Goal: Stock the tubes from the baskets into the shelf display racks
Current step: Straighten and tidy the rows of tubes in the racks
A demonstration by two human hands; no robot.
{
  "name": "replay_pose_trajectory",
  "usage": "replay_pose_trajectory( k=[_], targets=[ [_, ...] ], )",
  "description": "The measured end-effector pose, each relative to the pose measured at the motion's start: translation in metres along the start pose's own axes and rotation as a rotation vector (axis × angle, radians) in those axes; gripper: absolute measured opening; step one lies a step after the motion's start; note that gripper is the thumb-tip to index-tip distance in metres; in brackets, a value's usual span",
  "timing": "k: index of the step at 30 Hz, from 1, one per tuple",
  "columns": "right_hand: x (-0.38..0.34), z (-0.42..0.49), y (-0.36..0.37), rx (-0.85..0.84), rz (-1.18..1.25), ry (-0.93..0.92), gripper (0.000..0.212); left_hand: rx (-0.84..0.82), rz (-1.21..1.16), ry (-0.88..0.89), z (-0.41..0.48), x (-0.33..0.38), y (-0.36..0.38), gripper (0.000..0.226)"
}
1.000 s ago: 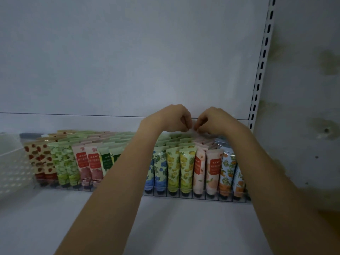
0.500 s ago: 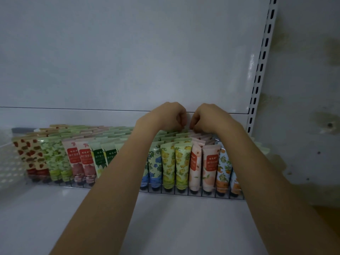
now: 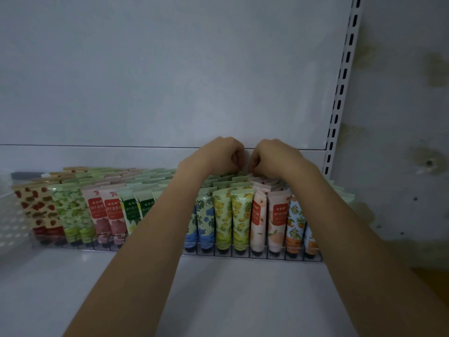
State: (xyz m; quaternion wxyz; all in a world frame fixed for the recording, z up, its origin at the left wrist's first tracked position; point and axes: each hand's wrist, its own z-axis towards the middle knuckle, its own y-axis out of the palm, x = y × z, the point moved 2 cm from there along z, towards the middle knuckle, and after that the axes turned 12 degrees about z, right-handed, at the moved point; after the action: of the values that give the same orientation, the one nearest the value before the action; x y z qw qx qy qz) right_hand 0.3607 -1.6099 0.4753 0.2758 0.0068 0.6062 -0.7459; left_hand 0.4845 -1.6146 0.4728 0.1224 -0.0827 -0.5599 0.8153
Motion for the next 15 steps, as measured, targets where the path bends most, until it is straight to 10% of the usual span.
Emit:
replay_pose_trajectory(
  k=[15],
  targets=[
    [0.006,-0.003,-0.012,-0.149,0.201,-0.062,0.01,-0.115,-0.114,0.058,-0.01,0.005,-0.013,0.016]
  ],
)
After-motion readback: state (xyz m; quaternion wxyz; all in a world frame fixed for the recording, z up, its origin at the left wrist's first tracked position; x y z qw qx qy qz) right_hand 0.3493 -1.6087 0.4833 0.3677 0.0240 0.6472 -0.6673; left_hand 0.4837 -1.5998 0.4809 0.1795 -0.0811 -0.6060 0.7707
